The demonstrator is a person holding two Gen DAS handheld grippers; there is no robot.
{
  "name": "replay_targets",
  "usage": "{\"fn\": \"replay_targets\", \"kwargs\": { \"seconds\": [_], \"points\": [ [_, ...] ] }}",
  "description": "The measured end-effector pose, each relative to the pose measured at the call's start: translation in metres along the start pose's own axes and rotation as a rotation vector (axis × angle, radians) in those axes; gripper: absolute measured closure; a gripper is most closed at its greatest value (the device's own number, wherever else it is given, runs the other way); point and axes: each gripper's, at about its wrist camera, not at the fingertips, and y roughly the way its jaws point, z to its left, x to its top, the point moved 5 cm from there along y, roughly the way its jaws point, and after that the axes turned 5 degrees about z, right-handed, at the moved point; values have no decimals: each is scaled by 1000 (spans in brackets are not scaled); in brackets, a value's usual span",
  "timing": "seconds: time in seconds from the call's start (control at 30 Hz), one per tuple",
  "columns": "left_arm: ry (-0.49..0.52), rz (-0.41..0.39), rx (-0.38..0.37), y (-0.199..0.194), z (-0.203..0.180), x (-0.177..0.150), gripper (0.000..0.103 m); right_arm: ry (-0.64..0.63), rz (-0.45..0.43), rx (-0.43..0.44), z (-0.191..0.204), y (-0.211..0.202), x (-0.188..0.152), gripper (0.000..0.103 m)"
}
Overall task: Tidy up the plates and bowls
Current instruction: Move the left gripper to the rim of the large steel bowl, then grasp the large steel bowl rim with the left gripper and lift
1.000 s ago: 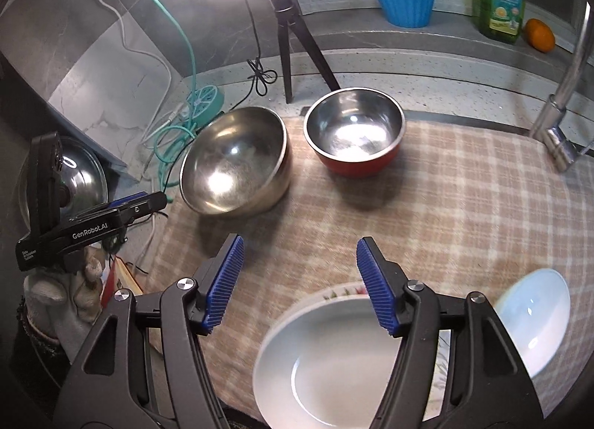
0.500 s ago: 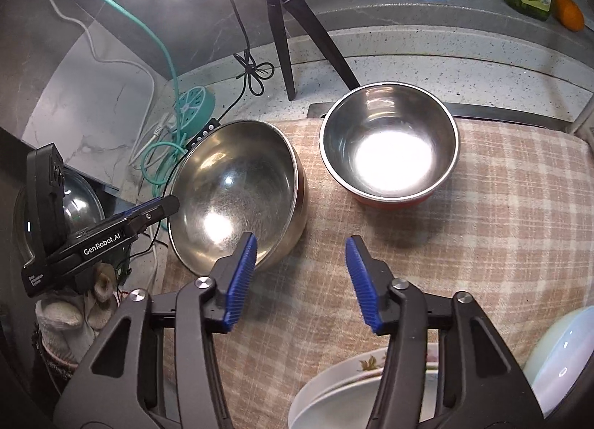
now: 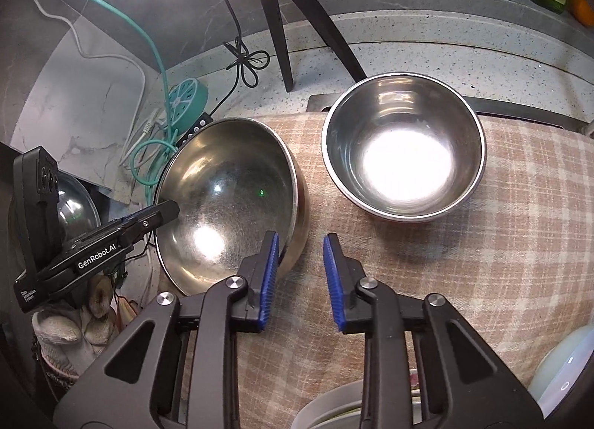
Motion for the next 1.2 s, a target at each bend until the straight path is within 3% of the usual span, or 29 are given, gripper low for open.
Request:
{"fn": "replay_targets", "kwargs": {
  "seconds": [0.07,0.57,1.2],
  "points": [
    [5,6,-7,2,-3,-1,92,-7,9,7,3,1,0,91],
    [-9,-20,5,-18,-3,-26,92,-56,23,-10,21,-10,-25,91],
    [-30,-39,5,-54,-11,-113,92,-97,75,61,29,-34,-123,90]
  ]
}}
